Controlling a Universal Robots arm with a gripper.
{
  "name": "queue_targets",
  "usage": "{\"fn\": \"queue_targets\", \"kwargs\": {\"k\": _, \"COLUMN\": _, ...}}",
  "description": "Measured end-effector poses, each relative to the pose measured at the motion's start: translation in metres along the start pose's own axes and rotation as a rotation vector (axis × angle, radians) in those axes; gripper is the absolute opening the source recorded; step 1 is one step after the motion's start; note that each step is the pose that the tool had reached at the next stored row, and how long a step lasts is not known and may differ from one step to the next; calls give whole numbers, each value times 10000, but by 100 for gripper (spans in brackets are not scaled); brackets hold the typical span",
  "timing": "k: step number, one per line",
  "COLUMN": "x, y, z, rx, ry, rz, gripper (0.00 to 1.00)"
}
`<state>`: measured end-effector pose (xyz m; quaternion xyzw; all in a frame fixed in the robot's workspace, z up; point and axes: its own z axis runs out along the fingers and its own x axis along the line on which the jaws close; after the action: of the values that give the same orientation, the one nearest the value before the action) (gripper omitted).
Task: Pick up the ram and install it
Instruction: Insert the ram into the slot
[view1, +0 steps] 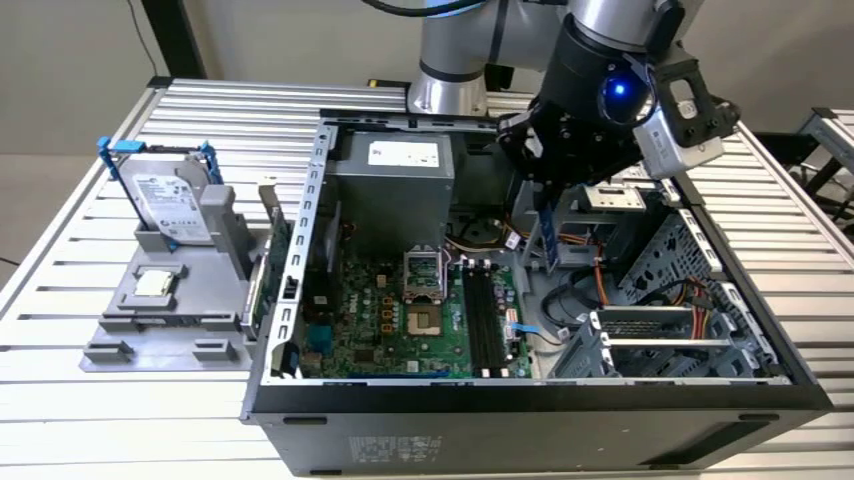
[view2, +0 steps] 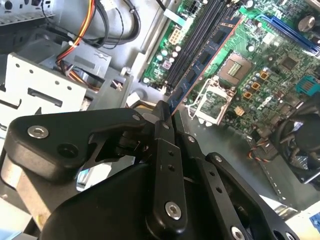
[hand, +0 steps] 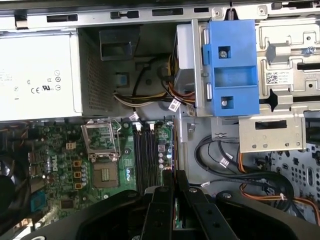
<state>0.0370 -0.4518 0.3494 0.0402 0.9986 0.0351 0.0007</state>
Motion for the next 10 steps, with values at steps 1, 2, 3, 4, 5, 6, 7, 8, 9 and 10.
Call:
{"fn": "queue_targets", "kwargs": {"k": 1, "x": -2, "y": 0, "z": 11, "rx": -1, "ry": 0, "rz": 0, "gripper": 0}}
{"fn": "queue_targets", "kwargs": {"k": 2, "x": -5, "y": -1, "z": 22, "rx": -2, "ry": 0, "rz": -1, "gripper": 0}}
{"fn": "queue_targets", "kwargs": {"k": 3, "x": -5, "y": -2, "z": 34, "rx": -2, "ry": -1, "rz": 0, "gripper": 0}}
{"fn": "queue_targets", "kwargs": {"k": 4, "x": -6, "y": -3, "z": 45, "rx": -3, "ry": -2, "rz": 1, "gripper": 0}}
{"fn": "queue_targets", "kwargs": {"k": 5, "x": -6, "y": -3, "z": 56, "rx": -4, "ry": -4, "rz": 1, "gripper": 0}}
{"fn": "queue_targets", "kwargs": {"k": 6, "x": -7, "y": -4, "z": 69, "rx": -4, "ry": -13, "rz": -1, "gripper": 0}}
{"fn": "queue_targets", "kwargs": {"k": 7, "x": -7, "y": -5, "z": 83, "rx": -6, "ry": -38, "rz": -3, "gripper": 0}}
{"fn": "queue_targets", "kwargs": {"k": 8, "x": -7, "y": -6, "z": 96, "rx": -8, "ry": -69, "rz": -5, "gripper": 0}}
{"fn": "queue_targets", "kwargs": {"k": 9, "x": -7, "y": -7, "z": 109, "rx": -11, "ry": -104, "rz": -8, "gripper": 0}}
{"fn": "queue_targets", "kwargs": {"k": 10, "x": -7, "y": -8, "z": 122, "rx": -15, "ry": -141, "rz": -10, "gripper": 0}}
